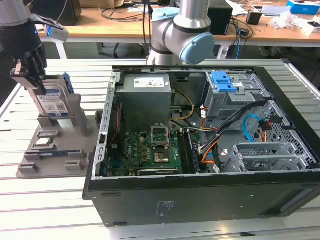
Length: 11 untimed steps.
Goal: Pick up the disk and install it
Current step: 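Pick up the disk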
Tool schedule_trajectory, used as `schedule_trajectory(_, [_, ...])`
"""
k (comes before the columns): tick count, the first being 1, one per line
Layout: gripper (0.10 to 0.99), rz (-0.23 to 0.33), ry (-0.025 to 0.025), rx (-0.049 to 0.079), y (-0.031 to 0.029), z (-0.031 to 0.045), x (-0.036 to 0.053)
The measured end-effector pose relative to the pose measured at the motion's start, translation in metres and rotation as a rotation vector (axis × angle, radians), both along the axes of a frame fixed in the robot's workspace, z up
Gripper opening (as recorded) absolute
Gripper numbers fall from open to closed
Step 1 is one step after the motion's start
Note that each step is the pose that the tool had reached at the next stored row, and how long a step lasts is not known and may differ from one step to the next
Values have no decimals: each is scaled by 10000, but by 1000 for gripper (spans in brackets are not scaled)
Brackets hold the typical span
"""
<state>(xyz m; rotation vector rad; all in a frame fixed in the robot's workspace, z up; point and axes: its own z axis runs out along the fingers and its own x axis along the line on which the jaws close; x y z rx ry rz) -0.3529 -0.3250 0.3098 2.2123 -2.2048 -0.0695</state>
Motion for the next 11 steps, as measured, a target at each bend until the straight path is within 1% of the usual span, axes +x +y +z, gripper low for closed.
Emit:
schedule_trajectory(3, [365,1,1,-1,3,62,0])
schedule_trajectory(11, [365,1,0,0,8,175,0])
